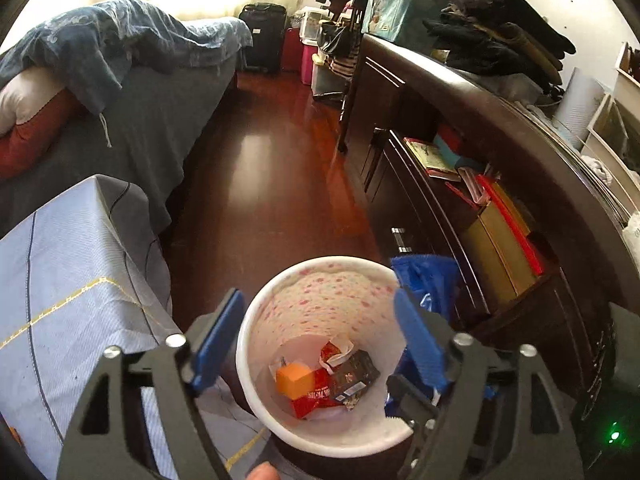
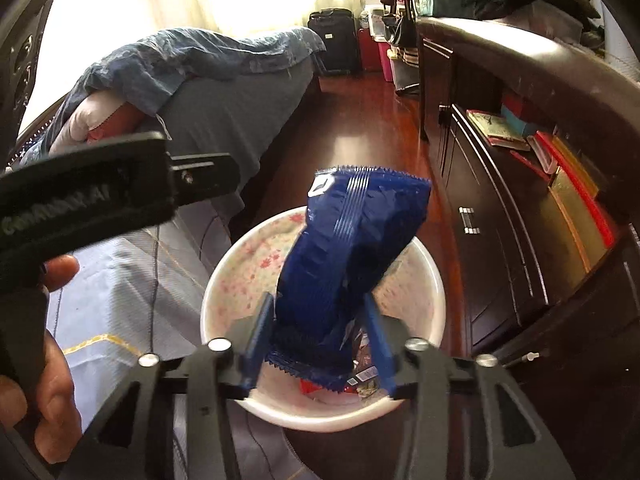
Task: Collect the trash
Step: 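Carry orange sponge and blue wrapper over the wastebasket and open both tools, then move both open tools back over the table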
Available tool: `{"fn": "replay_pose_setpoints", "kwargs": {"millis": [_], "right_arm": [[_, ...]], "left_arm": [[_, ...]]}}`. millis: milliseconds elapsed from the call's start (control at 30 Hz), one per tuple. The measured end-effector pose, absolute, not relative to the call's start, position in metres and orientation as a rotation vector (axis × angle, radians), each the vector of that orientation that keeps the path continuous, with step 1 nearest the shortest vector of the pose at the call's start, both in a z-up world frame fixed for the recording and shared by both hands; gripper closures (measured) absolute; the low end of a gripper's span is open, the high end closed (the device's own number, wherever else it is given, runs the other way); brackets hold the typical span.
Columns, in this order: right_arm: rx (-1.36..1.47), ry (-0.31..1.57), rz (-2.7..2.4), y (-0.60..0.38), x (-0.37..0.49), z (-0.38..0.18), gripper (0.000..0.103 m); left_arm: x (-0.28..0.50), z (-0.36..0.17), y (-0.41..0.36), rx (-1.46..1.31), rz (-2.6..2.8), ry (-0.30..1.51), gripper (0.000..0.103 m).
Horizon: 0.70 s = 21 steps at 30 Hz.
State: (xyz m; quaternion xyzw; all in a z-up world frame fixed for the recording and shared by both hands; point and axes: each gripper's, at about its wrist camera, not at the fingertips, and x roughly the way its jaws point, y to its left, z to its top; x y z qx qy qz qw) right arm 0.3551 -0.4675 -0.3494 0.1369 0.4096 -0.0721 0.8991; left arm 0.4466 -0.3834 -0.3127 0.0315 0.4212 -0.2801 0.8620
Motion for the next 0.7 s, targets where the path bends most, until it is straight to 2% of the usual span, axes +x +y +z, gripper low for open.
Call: {"fn": "replay_pose_setpoints", "kwargs": {"millis": [100,167,300,567,700], "right_arm": [[0.277,0.853,-0.162,-0.468,0.358,-0.354,0.047],[0.277,0.855,-0.165,-0.469,0.359,-0.355,0.047],[0.260,0.854,-0.168,-0.462,0.355,-0.350,0.044],[0.207,0.823,-0.150,-0.429,0.336,-0.318,0.030],[0.199,0.828,-0.119,-0.407,0.326,-0.304,0.027]], "left_arm": [[0.449,-0.310,-0.378,0.039,-0.587,0.879,0.018],[0.447,-0.306,-0.372,0.030,-0.581,0.869,0.015],[0.442,-0.294,-0.358,0.018,-0.563,0.848,0.015],[0.417,-0.263,-0.305,0.031,-0.434,0.793,0.011],[0.401,-0.250,-0.268,0.046,-0.354,0.777,0.010]]}}
